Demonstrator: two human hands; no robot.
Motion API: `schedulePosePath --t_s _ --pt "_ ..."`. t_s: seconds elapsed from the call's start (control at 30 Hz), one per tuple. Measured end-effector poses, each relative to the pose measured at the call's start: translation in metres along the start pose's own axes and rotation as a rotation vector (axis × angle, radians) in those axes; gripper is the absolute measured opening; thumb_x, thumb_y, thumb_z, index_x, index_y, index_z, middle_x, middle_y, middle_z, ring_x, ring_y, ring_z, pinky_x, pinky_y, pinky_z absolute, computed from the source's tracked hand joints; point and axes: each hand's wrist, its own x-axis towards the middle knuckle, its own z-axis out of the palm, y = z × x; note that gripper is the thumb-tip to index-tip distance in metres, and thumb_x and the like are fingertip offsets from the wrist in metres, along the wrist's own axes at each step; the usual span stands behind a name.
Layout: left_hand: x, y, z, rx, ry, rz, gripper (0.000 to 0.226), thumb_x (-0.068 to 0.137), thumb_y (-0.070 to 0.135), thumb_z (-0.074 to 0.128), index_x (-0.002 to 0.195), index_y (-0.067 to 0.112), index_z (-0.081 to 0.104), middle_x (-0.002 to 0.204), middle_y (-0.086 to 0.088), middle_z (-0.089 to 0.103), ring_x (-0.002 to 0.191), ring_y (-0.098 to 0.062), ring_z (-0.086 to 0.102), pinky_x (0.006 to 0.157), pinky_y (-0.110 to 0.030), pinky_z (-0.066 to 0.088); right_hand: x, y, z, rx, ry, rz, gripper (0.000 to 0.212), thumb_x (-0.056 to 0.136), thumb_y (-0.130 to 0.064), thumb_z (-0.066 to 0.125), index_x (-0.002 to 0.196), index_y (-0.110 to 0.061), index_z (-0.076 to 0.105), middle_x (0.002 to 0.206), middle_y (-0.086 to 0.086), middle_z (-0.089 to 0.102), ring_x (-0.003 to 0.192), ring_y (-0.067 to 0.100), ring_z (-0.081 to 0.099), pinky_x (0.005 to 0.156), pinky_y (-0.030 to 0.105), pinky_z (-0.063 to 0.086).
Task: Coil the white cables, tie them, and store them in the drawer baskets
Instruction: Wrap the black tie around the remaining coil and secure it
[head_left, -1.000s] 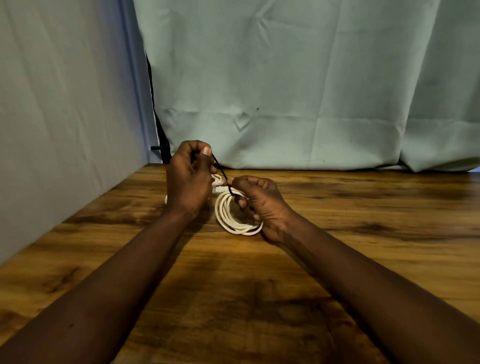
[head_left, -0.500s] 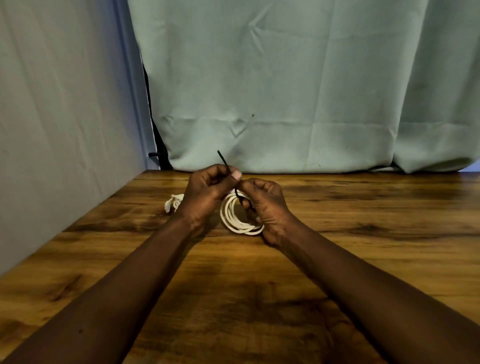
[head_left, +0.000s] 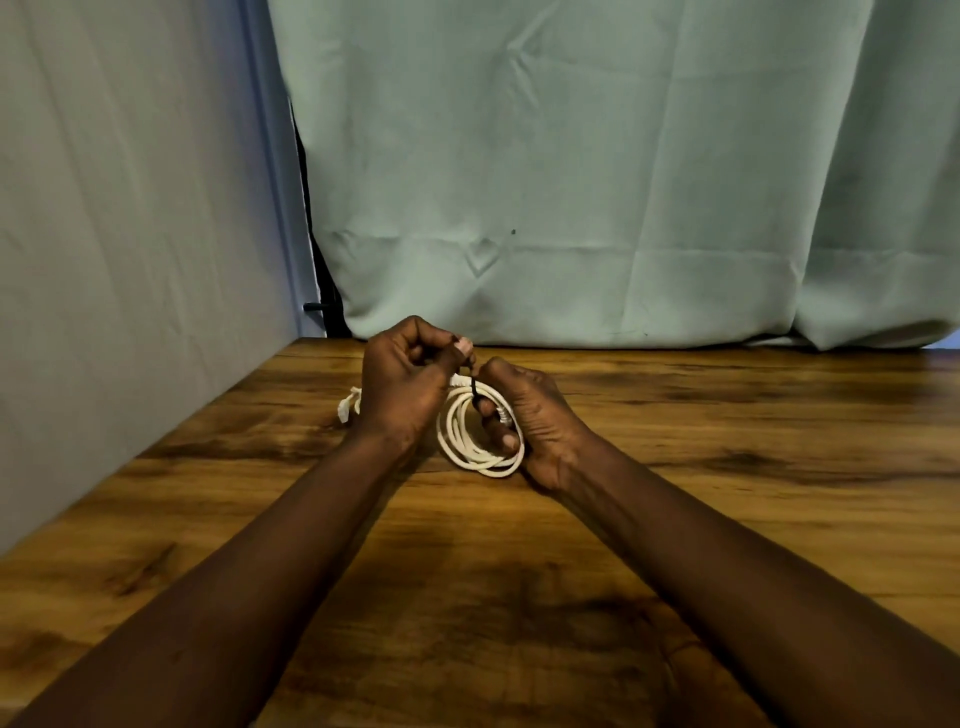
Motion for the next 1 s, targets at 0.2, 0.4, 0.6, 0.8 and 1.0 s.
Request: schedulePosePath --t_s 0.2,0.4,0.6,0.8,1.0 --pt "0.005 -0.008 -0.003 0.101 0.047 0.083 0.026 0.085 0.0 0.079 0.072 0.017 0.065 0.071 0.002 0.072 0.065 -0.004 0.068 0.065 -0.024 0.054 0.0 0.006 0.005 -0.023 0.035 -0.03 0.031 0.094 -0.014 0.062 0.064 -0.014 0.061 0.054 0.003 0.05 0.031 0.01 0.037 0.035 0.014 0.026" --pt "0.006 -0.023 -0.011 0.091 0.023 0.033 0.013 0.087 0.014 0.08 0.083 0.017 0.068 0.082 -0.011 0.074 0.08 -0.032 0.072 0.075 -0.049 0.061 0.001 0.013 -0.002 -0.173 -0.026 -0.196 0.025 0.093 -0.02 0.075 0.093 0.004 0.065 0.067 0.012 0.063 0.039 0.02 0.049 0.04 0.023 0.039" --pt "0.009 -0.027 -0.012 0.141 0.041 0.032 0.011 0.082 0.029 0.077 0.082 0.025 0.067 0.084 -0.004 0.075 0.084 -0.029 0.073 0.077 -0.059 0.059 0.005 0.015 -0.001 -0.194 -0.049 -0.215 0.03 0.098 -0.022 0.068 0.096 0.007 0.066 0.073 0.013 0.065 0.043 0.021 0.051 0.043 0.025 0.043" --pt "0.007 -0.023 -0.008 0.131 -0.033 0.048 0.011 0.089 0.01 0.077 0.085 0.01 0.066 0.081 -0.007 0.072 0.075 -0.016 0.069 0.072 -0.041 0.058 0.005 0.01 -0.004 -0.117 0.019 -0.024 0.015 0.093 -0.022 0.072 0.09 -0.008 0.068 0.07 0.006 0.064 0.039 0.017 0.049 0.041 0.021 0.033" --pt "0.011 -0.023 -0.008 0.194 0.068 0.106 0.017 0.089 0.006 0.076 0.079 0.012 0.064 0.07 0.006 0.069 0.067 -0.007 0.066 0.064 -0.03 0.054 0.009 0.012 0.009 -0.038 0.021 0.028 0.018 0.093 -0.017 0.07 0.078 -0.013 0.062 0.062 0.004 0.057 0.038 0.016 0.046 0.037 0.015 0.028"
